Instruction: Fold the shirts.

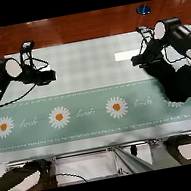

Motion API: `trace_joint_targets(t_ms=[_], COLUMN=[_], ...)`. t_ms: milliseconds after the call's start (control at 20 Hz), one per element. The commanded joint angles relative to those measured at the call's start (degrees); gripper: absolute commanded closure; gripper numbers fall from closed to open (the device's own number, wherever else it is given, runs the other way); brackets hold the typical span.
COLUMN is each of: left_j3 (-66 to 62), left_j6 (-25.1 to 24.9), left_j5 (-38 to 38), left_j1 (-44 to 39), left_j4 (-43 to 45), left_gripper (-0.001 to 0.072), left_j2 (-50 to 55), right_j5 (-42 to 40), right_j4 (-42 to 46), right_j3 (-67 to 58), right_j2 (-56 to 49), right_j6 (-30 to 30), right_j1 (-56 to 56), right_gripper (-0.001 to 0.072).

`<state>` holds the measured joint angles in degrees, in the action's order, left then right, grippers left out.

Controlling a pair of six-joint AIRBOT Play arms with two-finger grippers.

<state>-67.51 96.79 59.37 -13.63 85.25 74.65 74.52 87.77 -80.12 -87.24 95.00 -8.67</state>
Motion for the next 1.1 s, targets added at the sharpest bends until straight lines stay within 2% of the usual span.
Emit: trace_joint_targets(t_ms=[0,650,850,1050], left_j3=[-0.07,-0.07,-0.04,-0.04], left_j6=[-0.02,-0.02,0.0,-0.02], left_j5=[-0.02,-0.44,-2.8,-9.49], left_j1=[0.02,0.02,0.02,0.11], left_j4=[0.02,0.02,0.02,0.26], left_gripper=[0.0686,0.0686,0.0686,0.0685], left_j2=[0.04,0.04,0.04,0.22], right_j5=[0.02,-0.7,-9.11,-17.09], right_j4=[0.0,-0.24,1.16,3.52], right_j3=[-0.04,-0.04,-0.04,-0.04], right_j2=[-0.04,-0.04,-0.04,-0.04], right_j6=[0.0,0.09,0.04,-0.37], right_j1=[-0.02,-0.02,-0.02,-0.02], right_gripper=[0.0683,0.0683,0.0683,0.0678])
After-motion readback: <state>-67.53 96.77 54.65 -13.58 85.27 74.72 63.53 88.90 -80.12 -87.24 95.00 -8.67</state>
